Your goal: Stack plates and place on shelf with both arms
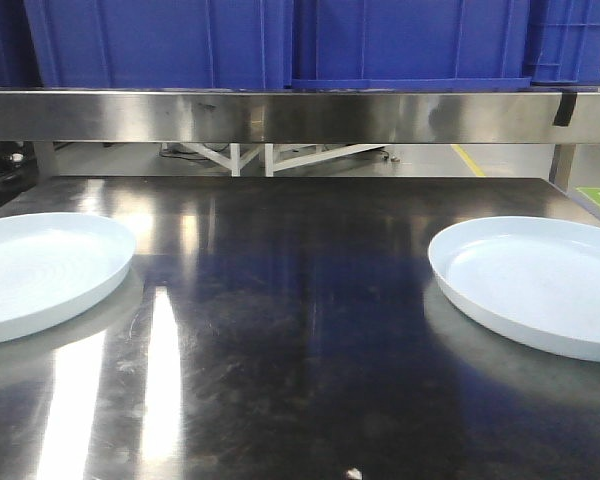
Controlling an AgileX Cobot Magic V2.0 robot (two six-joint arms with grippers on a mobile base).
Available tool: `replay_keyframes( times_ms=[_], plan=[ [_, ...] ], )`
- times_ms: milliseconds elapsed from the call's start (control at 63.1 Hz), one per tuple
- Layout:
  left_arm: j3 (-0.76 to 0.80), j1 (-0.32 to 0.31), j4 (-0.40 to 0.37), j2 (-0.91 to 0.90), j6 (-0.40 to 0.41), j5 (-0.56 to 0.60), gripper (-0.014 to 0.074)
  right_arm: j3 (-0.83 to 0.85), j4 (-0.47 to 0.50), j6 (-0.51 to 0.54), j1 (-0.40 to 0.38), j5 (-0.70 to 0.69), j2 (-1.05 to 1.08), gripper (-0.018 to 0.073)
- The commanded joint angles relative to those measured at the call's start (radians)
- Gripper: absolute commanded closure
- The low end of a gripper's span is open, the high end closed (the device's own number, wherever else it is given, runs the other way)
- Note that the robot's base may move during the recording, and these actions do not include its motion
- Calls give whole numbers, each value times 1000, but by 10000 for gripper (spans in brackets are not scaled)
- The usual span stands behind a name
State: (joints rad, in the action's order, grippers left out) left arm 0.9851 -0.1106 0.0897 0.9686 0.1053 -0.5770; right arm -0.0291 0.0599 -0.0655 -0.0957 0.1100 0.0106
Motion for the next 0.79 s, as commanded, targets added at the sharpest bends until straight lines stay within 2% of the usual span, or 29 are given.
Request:
replay_keyframes(
  times_ms=[0,476,539,618,777],
  plan=[
    [38,2,-3,-11,0,90,505,17,-6,8,-7,-80,21,503],
    [38,2,-3,-11,0,91,505,17,-6,8,-7,-79,21,503],
    [38,2,3,-11,0,93,505,17,-53,38,-10,-81,21,503],
    [38,2,30,-11,0,93,505,17,-98,51,-11,-110,21,503],
    [38,2,43,-11,0,91,505,18,-87,32,-11,-227,21,503]
  ],
)
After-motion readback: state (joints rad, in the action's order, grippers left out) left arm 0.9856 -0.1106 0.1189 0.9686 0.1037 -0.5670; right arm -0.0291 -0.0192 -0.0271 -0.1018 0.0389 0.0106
